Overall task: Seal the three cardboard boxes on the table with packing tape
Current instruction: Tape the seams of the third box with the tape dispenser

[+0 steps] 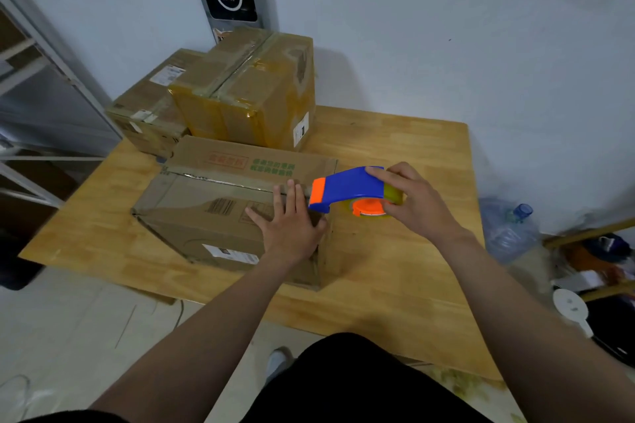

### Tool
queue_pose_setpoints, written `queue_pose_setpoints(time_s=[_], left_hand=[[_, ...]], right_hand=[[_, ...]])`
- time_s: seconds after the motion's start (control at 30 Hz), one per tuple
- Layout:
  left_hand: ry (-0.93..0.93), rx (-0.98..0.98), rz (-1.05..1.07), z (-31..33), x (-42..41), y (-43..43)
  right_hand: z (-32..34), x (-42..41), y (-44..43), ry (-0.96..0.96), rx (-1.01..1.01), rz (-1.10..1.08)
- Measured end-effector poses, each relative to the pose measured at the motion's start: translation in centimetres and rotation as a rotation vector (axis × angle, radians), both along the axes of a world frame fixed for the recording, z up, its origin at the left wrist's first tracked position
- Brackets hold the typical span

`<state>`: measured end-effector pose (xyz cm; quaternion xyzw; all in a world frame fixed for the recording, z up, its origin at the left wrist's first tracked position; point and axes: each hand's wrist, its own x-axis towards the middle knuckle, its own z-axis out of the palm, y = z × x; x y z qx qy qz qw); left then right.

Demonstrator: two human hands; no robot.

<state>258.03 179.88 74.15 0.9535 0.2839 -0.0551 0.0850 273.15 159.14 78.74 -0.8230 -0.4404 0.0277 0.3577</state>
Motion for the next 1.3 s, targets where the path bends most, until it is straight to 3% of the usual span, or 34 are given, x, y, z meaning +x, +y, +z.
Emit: queue_pose_setpoints(time_s=[0.3,0.6,0.87,1.0,1.3], left_hand=[[0.062,0.010,-0.016,0.2,0.3,-0.1],[0.059,-0.003,-0.076,0.4,0.4,-0.7],[-0.091,-0.150,-0.181,0.2,1.1,-1.1],[-0.087,-0.131,-0.195,0.2,1.2,-1.3],[-0.080,-0.095,-0.186,0.1,1.0,-1.4]], right_hand=[[-2.5,3.1,-6.8,0.062,0.112,-0.128],[-3.7,2.7,-6.9,0.078,0.092,-0.117],[-3.5,2.1,-6.8,0.036,0.026,-0.114],[-3.5,2.1,-6.7,0.031,0.018,-0.111],[-4.1,1.8,-8.2,0.117,0.133,-0.156]])
